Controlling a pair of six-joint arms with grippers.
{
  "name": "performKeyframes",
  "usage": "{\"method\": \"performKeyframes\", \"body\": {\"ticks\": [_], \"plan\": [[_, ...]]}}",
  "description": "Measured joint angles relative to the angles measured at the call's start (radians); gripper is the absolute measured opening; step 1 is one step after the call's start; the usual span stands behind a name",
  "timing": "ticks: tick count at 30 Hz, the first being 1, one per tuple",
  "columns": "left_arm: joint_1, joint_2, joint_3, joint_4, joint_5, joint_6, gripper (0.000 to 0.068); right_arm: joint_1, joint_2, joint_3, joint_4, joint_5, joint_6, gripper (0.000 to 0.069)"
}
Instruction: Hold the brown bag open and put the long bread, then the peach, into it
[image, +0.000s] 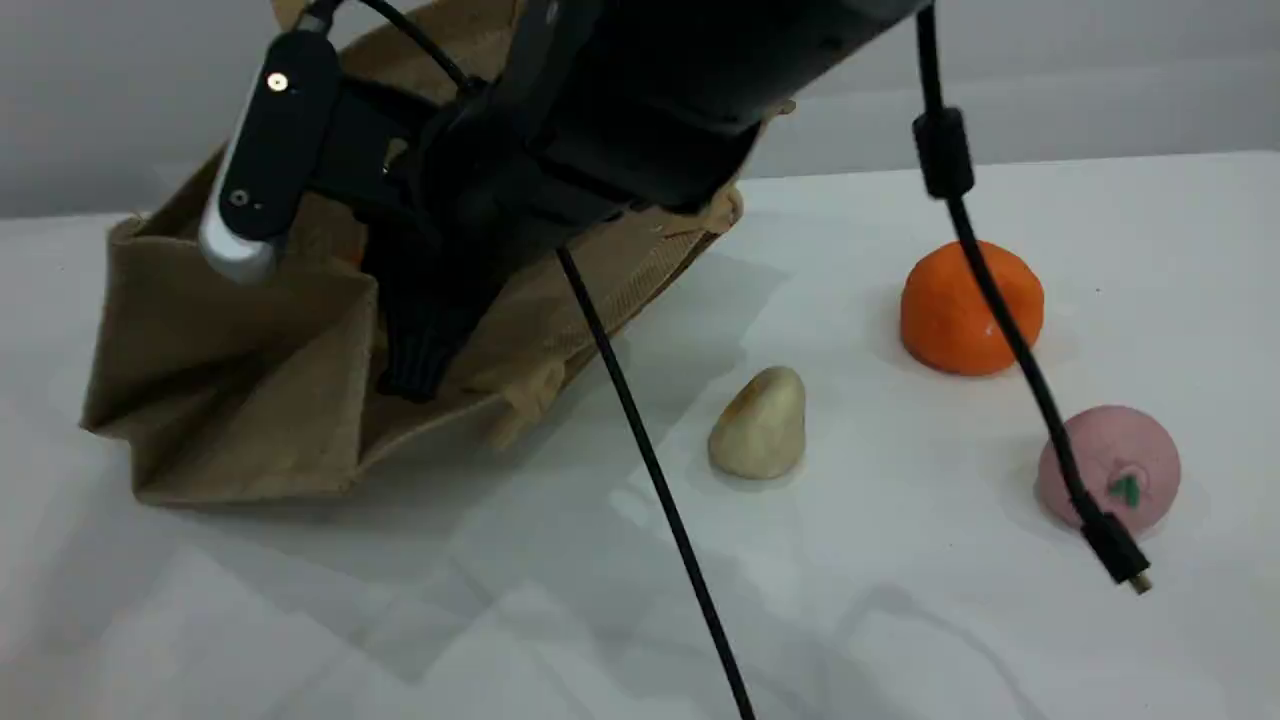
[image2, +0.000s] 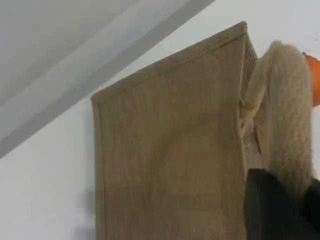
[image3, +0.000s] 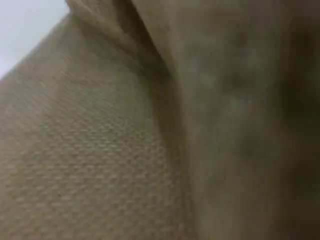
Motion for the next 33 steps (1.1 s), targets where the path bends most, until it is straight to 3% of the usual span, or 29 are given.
{"method": "performKeyframes", "body": {"ticks": [5,11,15,24,33], "plan": [[0.0,0.0,0.0,0.0,0.0,0.0,0.0092,0.001,-0.002,-0.002,0.08,-0.035,0.021,0.0106],[0.0,0.0,0.0,0.0,0.001,0.0,0.0092,0.001,-0.004,-0.002,0.253,-0.036,0.011,0.0362],[0.0,0.0,0.0,0.001,0.001,0.003,0.0092,-0.001,-0.022,0.01,0.326,-0.036,0.009,0.048],[0.0,0.0,0.0,0.003,0.001,0.006,0.0092,-0.025,-0.182,0.172,0.409,-0.139,-0.098,0.051],[0.0,0.0,0.0,0.002,0.001,0.03,0.0092,-0.112,-0.358,0.394,0.727,-0.184,-0.112,0.0509]]}}
